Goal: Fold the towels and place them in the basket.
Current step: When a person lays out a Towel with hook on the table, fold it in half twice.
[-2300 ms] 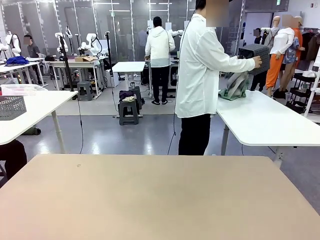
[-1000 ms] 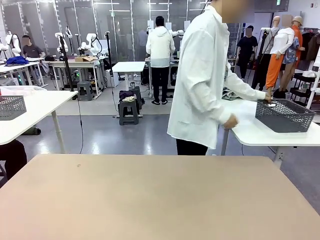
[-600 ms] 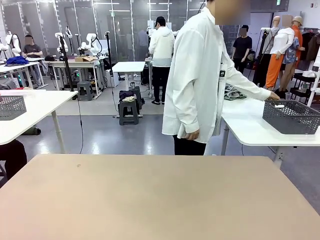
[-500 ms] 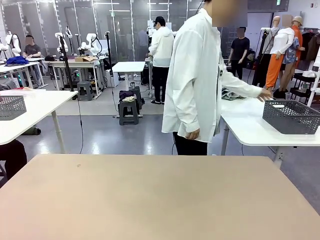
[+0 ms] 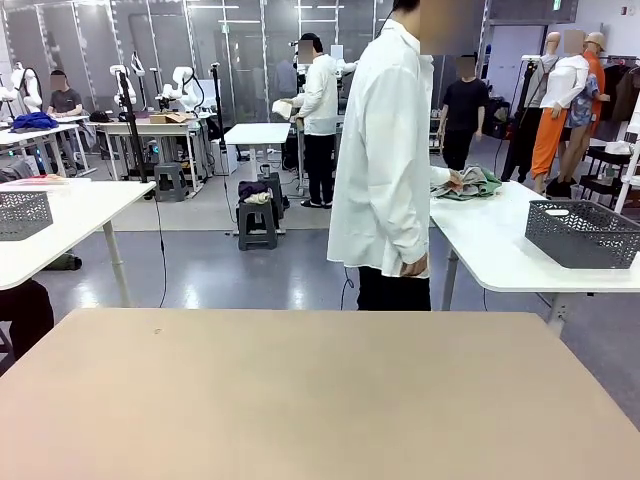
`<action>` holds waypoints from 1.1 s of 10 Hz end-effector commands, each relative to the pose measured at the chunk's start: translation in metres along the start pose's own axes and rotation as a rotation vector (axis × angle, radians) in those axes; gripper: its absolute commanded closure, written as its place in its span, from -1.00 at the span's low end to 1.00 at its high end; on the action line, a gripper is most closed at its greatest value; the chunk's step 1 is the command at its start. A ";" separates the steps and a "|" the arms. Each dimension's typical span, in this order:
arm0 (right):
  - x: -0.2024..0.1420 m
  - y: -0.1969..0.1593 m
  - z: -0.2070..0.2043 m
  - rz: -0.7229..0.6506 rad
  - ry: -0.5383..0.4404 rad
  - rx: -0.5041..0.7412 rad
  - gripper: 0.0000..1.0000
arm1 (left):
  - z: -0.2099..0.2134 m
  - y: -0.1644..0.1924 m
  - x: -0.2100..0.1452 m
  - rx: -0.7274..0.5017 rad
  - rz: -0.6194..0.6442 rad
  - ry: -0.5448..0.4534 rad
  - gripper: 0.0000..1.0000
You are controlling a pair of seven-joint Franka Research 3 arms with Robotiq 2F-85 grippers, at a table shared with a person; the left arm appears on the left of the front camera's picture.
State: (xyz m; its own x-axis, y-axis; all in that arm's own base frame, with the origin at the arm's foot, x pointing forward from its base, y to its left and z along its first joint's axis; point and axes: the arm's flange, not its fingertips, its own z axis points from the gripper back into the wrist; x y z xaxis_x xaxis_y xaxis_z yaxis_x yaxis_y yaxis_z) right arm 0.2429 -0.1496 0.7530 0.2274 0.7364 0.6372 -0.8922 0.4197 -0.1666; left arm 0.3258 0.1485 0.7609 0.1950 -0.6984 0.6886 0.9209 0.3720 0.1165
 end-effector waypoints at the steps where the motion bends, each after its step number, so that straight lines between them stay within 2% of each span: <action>1: 0.004 0.002 0.003 0.033 0.046 -0.005 -1.00 | 0.004 -0.003 0.005 -0.007 0.009 0.056 -1.00; 3: 0.004 0.004 0.001 0.048 0.060 -0.016 -1.00 | 0.000 -0.007 0.001 -0.019 -0.001 0.064 -1.00; 4: 0.007 0.002 0.002 0.016 0.018 -0.007 -1.00 | 0.003 -0.001 0.001 0.005 -0.005 0.028 -1.00; 11: 0.007 0.002 0.002 0.016 0.018 -0.007 -1.00 | 0.003 -0.001 0.001 0.005 -0.005 0.028 -1.00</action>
State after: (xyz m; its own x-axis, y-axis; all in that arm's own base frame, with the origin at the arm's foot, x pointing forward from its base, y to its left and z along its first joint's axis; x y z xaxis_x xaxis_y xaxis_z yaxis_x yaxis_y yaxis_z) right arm 0.2417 -0.1440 0.7590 0.2201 0.7587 0.6131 -0.8934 0.4092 -0.1857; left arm 0.3238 0.1496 0.7624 0.2030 -0.7211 0.6624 0.9210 0.3703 0.1209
